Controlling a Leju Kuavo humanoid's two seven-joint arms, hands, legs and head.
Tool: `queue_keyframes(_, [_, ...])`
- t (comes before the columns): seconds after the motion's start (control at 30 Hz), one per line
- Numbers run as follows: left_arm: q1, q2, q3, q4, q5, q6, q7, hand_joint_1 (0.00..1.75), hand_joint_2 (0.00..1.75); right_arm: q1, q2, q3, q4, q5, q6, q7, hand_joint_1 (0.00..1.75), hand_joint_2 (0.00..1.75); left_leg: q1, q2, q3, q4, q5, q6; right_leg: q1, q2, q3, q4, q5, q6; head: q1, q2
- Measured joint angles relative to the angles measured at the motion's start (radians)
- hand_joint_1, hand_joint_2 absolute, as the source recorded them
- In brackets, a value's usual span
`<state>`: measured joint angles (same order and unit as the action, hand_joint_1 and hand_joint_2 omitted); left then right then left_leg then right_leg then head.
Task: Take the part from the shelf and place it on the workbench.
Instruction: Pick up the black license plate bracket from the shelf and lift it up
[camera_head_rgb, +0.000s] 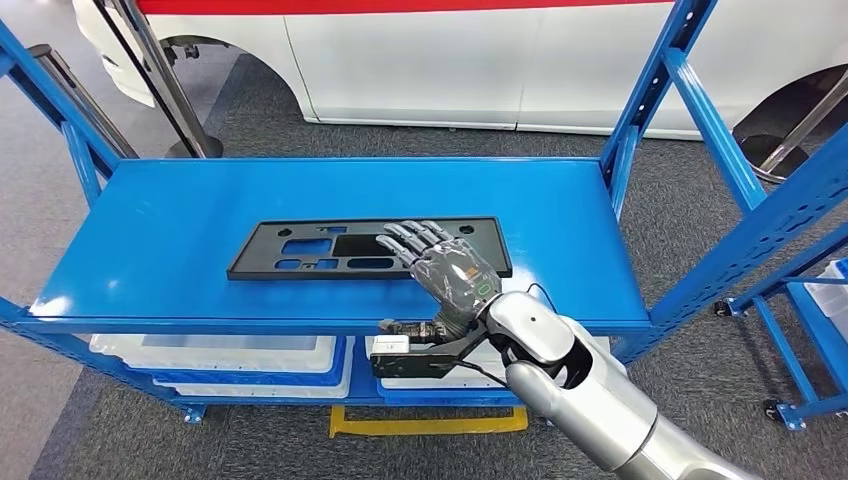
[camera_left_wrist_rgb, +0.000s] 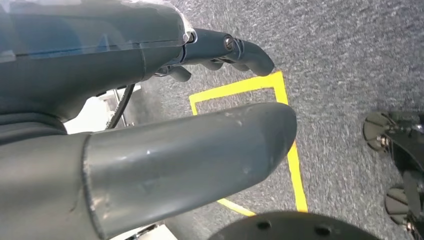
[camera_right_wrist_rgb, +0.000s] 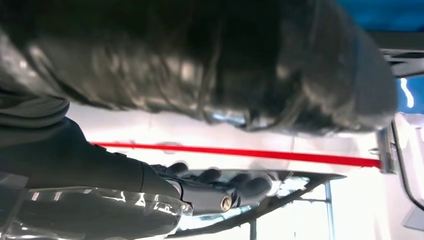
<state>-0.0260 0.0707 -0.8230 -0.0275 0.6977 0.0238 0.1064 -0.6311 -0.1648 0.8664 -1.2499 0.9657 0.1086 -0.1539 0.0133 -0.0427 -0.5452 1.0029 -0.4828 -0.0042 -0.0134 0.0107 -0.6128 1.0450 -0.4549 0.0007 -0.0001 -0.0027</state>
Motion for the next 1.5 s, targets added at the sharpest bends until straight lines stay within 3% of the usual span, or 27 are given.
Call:
queue_keyframes(0.07, [-0.001, 0.000, -0.001, 0.000, 0.000, 0.000, 0.000, 0.00, 0.00, 0.000, 0.004, 0.000, 0.000, 0.000, -0.001, 0.000, 0.00, 0.00, 0.003, 0.011, -0.004, 0.018, -0.015, -0.011, -0.002, -0.002, 0.008, -0.007, -0.002, -0.014, 0.000, 0.000])
queue_keyframes(0.1, [-0.002, 0.000, -0.001, 0.000, 0.000, 0.000, 0.000, 0.00, 0.00, -0.001, 0.006, 0.000, 0.000, 0.000, -0.001, 0.000, 0.00, 0.00, 0.003, 0.019, -0.020, 0.052, -0.034, -0.015, -0.004, -0.005, 0.014, -0.010, -0.003, -0.021, -0.001, 0.000])
queue_keyframes(0.2, [-0.003, 0.000, -0.001, 0.000, 0.000, -0.001, -0.002, 0.00, 0.00, 0.000, 0.009, 0.000, 0.004, 0.000, -0.001, -0.001, 0.00, 0.00, 0.005, 0.034, -0.124, 0.242, -0.106, -0.023, -0.001, -0.014, 0.024, -0.012, -0.012, -0.034, -0.002, 0.000])
queue_keyframes(0.23, [-0.003, 0.000, -0.001, 0.000, 0.001, -0.001, -0.003, 0.00, 0.00, 0.001, 0.010, 0.000, 0.007, 0.000, -0.001, -0.002, 0.00, 0.00, 0.005, 0.035, -0.152, 0.283, -0.109, -0.024, 0.000, -0.015, 0.028, -0.012, -0.015, -0.035, -0.002, 0.000])
queue_keyframes(0.27, [-0.002, 0.000, -0.002, 0.000, 0.002, -0.001, -0.004, 0.00, 0.00, 0.001, 0.011, 0.000, 0.010, 0.000, -0.002, -0.003, 0.00, 0.00, 0.005, 0.036, -0.162, 0.287, -0.091, -0.024, 0.001, -0.016, 0.033, -0.012, -0.019, -0.035, -0.002, 0.000])
queue_keyframes(0.33, [0.000, 0.000, -0.002, 0.000, 0.002, -0.002, -0.005, 0.00, 0.00, 0.001, 0.015, 0.000, 0.014, 0.000, -0.002, -0.006, 0.00, 0.00, 0.005, 0.037, -0.128, 0.184, -0.007, -0.017, 0.002, -0.015, 0.048, -0.012, -0.029, -0.033, -0.002, 0.000])
queue_keyframes(0.4, [0.001, 0.001, -0.002, 0.001, 0.005, -0.002, -0.006, 0.00, 0.00, 0.000, 0.019, 0.000, 0.017, 0.000, -0.003, -0.008, 0.00, 0.00, -0.001, 0.040, -0.075, 0.064, 0.047, -0.007, 0.005, -0.015, 0.059, -0.011, -0.040, -0.025, -0.002, 0.000])
queue_keyframes(0.5, [-0.003, 0.002, -0.008, 0.002, 0.018, -0.002, -0.008, 0.00, 0.00, -0.001, 0.022, -0.001, 0.019, -0.002, -0.003, -0.014, 0.00, 0.00, -0.007, 0.039, -0.054, 0.015, 0.043, 0.005, 0.008, -0.018, 0.059, -0.013, -0.045, -0.010, -0.002, 0.000])
queue_keyframes(0.6, [-0.004, 0.002, -0.023, 0.002, 0.036, -0.004, -0.011, 0.00, 0.00, -0.003, 0.025, -0.001, 0.020, -0.009, -0.003, -0.022, 0.00, 0.00, 0.001, 0.037, -0.043, 0.001, 0.042, 0.017, 0.007, -0.019, 0.047, 0.021, -0.070, 0.005, -0.001, 0.000])
queue_keyframes(0.7, [-0.004, 0.002, -0.037, 0.004, 0.052, -0.006, -0.014, 0.00, 0.00, -0.001, 0.026, 0.000, 0.021, -0.015, 0.000, -0.025, 0.00, 0.00, 0.002, 0.037, -0.034, -0.002, 0.035, 0.030, 0.005, -0.015, -0.054, 0.200, -0.141, 0.012, -0.001, 0.000])
queue_keyframes(0.73, [-0.005, 0.002, -0.042, 0.004, 0.058, -0.006, -0.014, 0.00, 0.00, 0.001, 0.026, 0.000, 0.021, -0.017, 0.002, -0.025, 0.00, 0.00, 0.002, 0.036, -0.031, -0.001, 0.031, 0.033, 0.004, -0.015, -0.088, 0.250, -0.149, 0.013, -0.001, 0.000])
queue_keyframes(0.77, [-0.005, 0.002, -0.047, 0.005, 0.064, -0.006, -0.015, 0.00, 0.00, 0.003, 0.026, 0.001, 0.022, -0.018, 0.003, -0.025, 0.00, 0.00, 0.002, 0.035, -0.026, 0.000, 0.027, 0.033, 0.003, -0.014, -0.104, 0.264, -0.136, 0.014, -0.001, 0.000])
queue_keyframes(0.8, [-0.005, 0.001, -0.052, 0.005, 0.070, -0.006, -0.015, 0.00, 0.00, 0.004, 0.026, 0.003, 0.022, -0.019, 0.004, -0.025, 0.00, 0.44, 0.002, 0.033, -0.020, 0.001, 0.022, 0.033, 0.001, -0.014, -0.102, 0.240, -0.104, 0.013, -0.001, 0.000])
queue_keyframes(0.87, [-0.004, 0.000, -0.061, 0.005, 0.080, -0.006, -0.015, 0.00, 0.00, 0.003, 0.026, 0.004, 0.022, -0.021, 0.005, -0.025, 0.00, 1.31, 0.002, 0.029, -0.005, 0.004, 0.008, 0.027, 0.001, -0.014, -0.056, 0.119, -0.021, 0.008, -0.001, 0.000])
queue_keyframes(0.9, [-0.005, 0.000, -0.067, 0.005, 0.086, -0.007, -0.015, 0.00, 0.00, 0.003, 0.027, 0.005, 0.022, -0.022, 0.006, -0.025, 0.00, 1.75, 0.000, 0.028, -0.001, 0.007, 0.002, 0.022, 0.002, -0.013, -0.031, 0.061, 0.004, 0.005, -0.001, 0.000])
queue_keyframes(0.93, [-0.005, -0.001, -0.072, 0.005, 0.091, -0.007, -0.014, 0.00, 0.00, 0.003, 0.027, 0.006, 0.022, -0.024, 0.008, -0.025, 0.00, 1.75, -0.001, 0.026, 0.000, 0.010, -0.002, 0.017, 0.004, -0.012, -0.016, 0.025, 0.014, 0.002, -0.001, 0.000])
queue_keyframes(1.0, [-0.007, -0.001, -0.079, 0.006, 0.100, -0.006, -0.016, 0.00, 0.00, 0.003, 0.028, 0.008, 0.022, -0.029, 0.012, -0.025, 0.00, 1.75, -0.004, 0.026, -0.001, 0.013, -0.007, 0.012, 0.005, -0.009, -0.009, 0.003, 0.010, -0.001, -0.001, 0.000])
queue_keyframes(1.1, [-0.007, -0.001, -0.090, 0.007, 0.109, -0.002, -0.023, 0.00, 0.00, 0.004, 0.029, 0.011, 0.023, -0.034, 0.019, -0.025, 0.00, 1.75, -0.002, 0.027, 0.003, 0.009, -0.009, 0.018, 0.006, -0.006, -0.008, 0.000, 0.007, -0.004, -0.001, 0.000])
queue_keyframes(1.23, [-0.008, -0.001, -0.105, 0.007, 0.117, 0.004, -0.031, 0.00, 0.00, 0.005, 0.030, 0.019, 0.024, -0.038, 0.033, -0.025, 0.00, 1.75, -0.002, 0.027, 0.009, 0.001, -0.010, 0.017, 0.007, -0.006, -0.007, 0.001, 0.003, -0.010, -0.001, 0.000])
queue_keyframes(1.5, [-0.009, -0.002, -0.128, 0.014, 0.138, 0.007, -0.037, 0.00, 0.00, 0.005, 0.030, 0.036, 0.032, -0.050, 0.051, -0.025, 0.00, 1.75, -0.001, 0.028, 0.010, -0.002, -0.010, 0.002, 0.008, -0.006, -0.006, 0.004, 0.000, -0.013, -0.001, 0.000])
